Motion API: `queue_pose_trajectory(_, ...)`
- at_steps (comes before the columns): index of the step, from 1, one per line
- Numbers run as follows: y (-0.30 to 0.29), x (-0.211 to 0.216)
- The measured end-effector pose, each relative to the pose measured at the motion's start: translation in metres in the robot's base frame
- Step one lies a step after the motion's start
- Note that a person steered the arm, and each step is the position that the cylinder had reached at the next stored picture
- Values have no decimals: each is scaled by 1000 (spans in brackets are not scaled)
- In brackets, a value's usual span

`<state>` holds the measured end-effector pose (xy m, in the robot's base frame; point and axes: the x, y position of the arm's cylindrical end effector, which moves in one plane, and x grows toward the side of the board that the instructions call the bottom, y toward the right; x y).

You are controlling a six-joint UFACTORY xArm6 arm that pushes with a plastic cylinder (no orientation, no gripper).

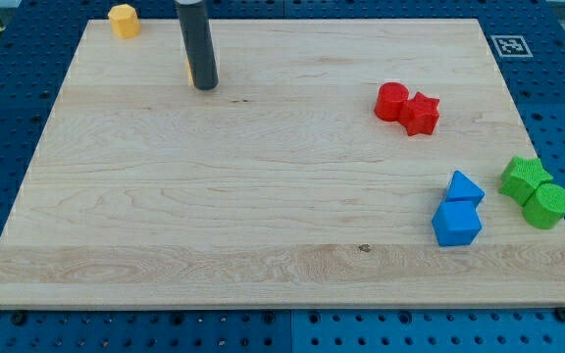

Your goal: Move the yellow heart to the top left of the board

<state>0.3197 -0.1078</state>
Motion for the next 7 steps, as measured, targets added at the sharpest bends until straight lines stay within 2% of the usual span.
queue_pose_trajectory(2, 0, -62)
queue_pose_trajectory(3, -5, -80)
queue_pose_trajectory(5, -46, -94)
queue_pose_trajectory(7, -57, -102)
